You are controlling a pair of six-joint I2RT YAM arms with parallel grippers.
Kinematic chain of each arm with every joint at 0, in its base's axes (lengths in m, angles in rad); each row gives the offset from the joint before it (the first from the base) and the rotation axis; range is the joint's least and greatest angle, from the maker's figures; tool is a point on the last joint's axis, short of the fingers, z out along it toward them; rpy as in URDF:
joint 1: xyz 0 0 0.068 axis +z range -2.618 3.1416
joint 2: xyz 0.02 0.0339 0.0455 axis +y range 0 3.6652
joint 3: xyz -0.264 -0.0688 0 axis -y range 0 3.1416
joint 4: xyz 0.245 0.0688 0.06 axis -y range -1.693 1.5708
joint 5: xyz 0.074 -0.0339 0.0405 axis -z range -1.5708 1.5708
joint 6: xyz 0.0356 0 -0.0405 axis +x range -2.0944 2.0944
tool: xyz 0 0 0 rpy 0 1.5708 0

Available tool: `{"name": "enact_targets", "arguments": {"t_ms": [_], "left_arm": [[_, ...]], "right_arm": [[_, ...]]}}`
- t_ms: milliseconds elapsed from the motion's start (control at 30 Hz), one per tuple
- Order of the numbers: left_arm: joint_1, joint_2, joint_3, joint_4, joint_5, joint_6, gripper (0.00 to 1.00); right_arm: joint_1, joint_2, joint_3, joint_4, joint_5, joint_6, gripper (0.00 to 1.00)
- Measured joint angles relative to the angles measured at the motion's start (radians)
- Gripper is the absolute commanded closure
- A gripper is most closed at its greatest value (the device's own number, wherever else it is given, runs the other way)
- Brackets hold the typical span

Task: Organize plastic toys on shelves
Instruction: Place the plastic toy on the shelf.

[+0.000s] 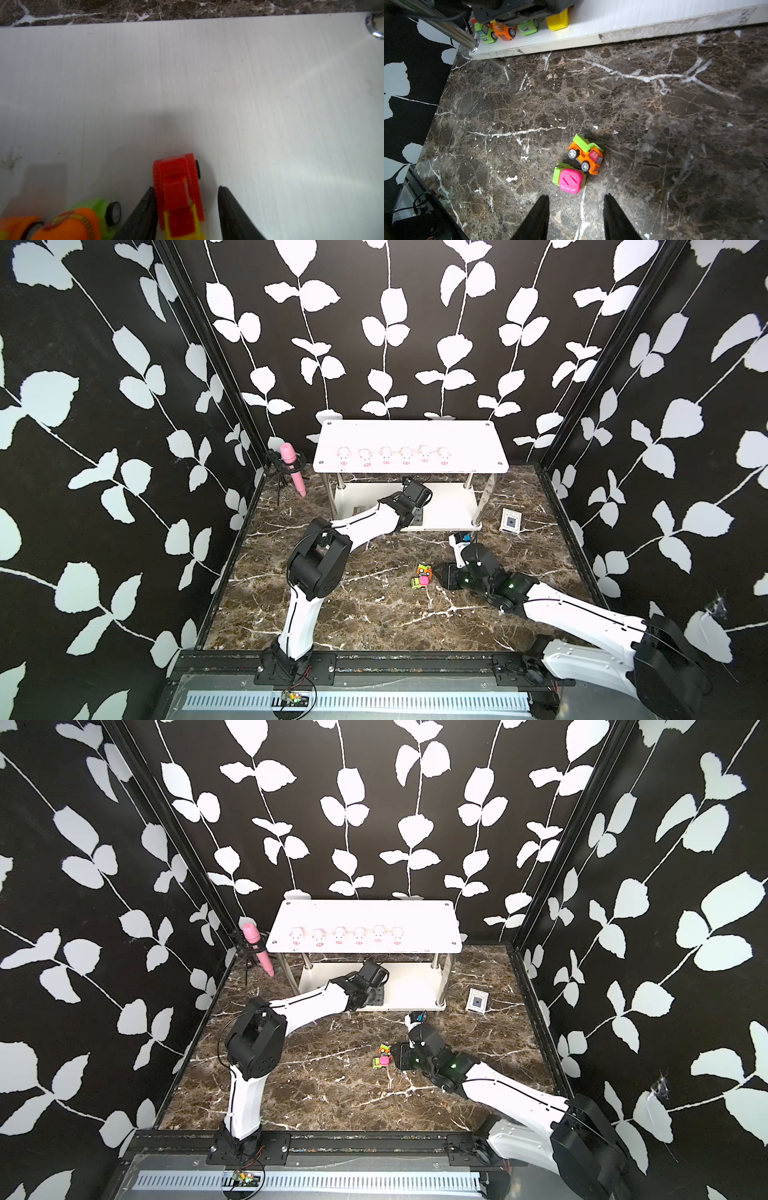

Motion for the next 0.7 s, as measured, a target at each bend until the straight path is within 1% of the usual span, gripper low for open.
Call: {"name": "enact_targets", "arguments": {"t_ms": [133,367,567,700], "left_arm": [[0.0,-0.001,-0.003,0.004,0.005,0.013,0.49],[0.0,-0.04,-0.058,0.013,0.006,0.022,0.49],[-0.003,-0.101,-0.125,0.017,0.005,0.031,0.49],[-0.022,-0.155,-0.165,0.022,-0.003,0.047,0.5]], "right_arm": [[0.0,0.0,0.0,-0.003,0.0,0.0,0.55],[0.0,0.0,0.0,-0.004,-0.002,0.0,0.55],[0.0,0.0,0.0,-0.004,-0.01,0.0,0.55],[0.0,0.0,-0.002,-0.004,-0.011,0.0,0.55]]}}
